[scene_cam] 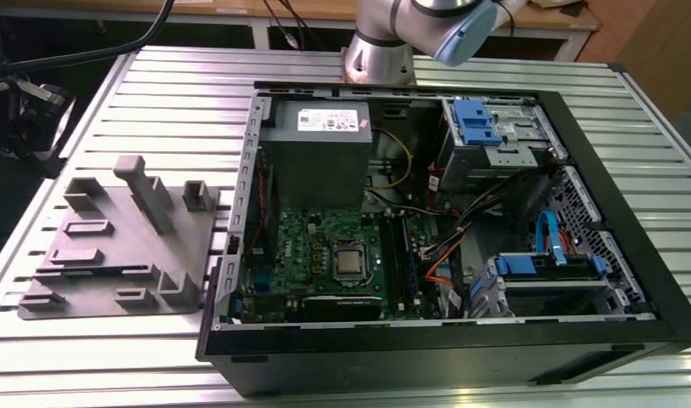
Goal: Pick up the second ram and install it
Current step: 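Reach for the second ram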
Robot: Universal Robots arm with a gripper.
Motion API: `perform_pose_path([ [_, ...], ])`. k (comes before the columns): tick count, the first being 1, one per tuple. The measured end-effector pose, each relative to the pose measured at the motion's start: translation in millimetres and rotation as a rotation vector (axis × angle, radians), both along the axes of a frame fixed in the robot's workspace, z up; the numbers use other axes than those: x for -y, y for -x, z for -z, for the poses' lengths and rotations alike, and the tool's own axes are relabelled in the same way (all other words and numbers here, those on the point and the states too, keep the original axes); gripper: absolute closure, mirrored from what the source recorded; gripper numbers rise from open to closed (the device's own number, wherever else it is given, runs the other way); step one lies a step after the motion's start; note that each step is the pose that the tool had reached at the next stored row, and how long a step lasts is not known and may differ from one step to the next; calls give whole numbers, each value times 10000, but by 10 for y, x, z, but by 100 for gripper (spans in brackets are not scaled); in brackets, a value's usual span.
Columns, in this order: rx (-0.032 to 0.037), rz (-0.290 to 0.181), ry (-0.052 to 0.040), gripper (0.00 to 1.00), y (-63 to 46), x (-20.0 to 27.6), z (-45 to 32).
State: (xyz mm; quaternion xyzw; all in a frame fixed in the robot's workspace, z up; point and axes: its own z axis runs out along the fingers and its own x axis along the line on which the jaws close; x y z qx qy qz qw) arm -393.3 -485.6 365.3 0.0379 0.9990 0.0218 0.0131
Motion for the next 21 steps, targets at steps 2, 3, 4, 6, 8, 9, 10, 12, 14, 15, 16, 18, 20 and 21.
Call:
perform_pose_path([
  [2,-2,1,1,93,5,5,20],
  [3,-2,0,1,93,7,9,35],
  [4,-1,0,0,93,11,14,54],
  [6,-2,0,0,93,18,22,89],
  [8,-2,0,2,93,26,29,113],
  [9,-3,0,2,93,32,34,125],
  [10,-1,-1,1,93,37,38,140],
  [12,0,-1,0,93,46,46,173],
  [14,-1,0,1,93,54,57,210],
  [15,-2,-1,1,93,58,62,227],
  [16,-2,0,1,93,63,68,245],
  [18,-2,0,1,93,72,76,276],
  [20,-2,-2,1,93,83,84,305],
  [21,-2,-1,2,93,90,87,319],
])
